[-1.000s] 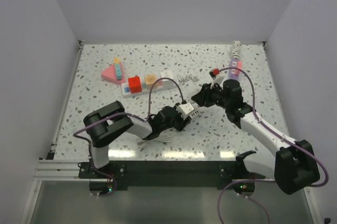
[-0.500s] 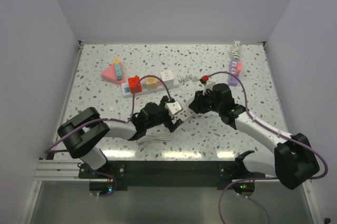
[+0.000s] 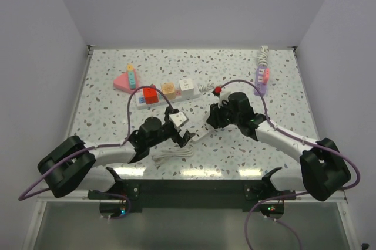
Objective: Insert the plug
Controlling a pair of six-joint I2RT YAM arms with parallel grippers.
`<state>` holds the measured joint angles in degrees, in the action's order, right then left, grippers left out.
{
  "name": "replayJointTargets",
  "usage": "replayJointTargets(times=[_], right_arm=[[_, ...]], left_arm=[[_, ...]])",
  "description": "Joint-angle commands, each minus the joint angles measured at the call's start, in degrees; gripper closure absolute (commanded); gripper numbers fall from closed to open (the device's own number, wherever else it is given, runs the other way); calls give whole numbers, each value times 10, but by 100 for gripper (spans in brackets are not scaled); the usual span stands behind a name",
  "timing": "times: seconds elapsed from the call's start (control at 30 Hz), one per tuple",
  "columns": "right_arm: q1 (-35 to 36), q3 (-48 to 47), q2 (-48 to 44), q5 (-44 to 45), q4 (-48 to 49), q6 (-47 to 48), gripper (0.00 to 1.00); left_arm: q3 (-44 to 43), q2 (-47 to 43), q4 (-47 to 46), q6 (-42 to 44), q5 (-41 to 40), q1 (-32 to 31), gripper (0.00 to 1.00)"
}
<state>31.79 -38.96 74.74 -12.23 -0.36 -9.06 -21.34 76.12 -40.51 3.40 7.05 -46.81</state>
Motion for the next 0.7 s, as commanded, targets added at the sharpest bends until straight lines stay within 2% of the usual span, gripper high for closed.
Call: replayJointTargets(times=[0.0, 0.2, 0.67], right_arm=[[17, -32, -6, 19, 5, 23, 100], [42, -45, 8, 44, -25, 33, 100], [73, -64, 34, 112, -69, 32, 100]], left_arm=[[3, -18, -9, -23, 8, 11, 1], [3, -11, -5, -21, 62, 12, 2], [-8, 11, 0, -14, 60, 12, 3]])
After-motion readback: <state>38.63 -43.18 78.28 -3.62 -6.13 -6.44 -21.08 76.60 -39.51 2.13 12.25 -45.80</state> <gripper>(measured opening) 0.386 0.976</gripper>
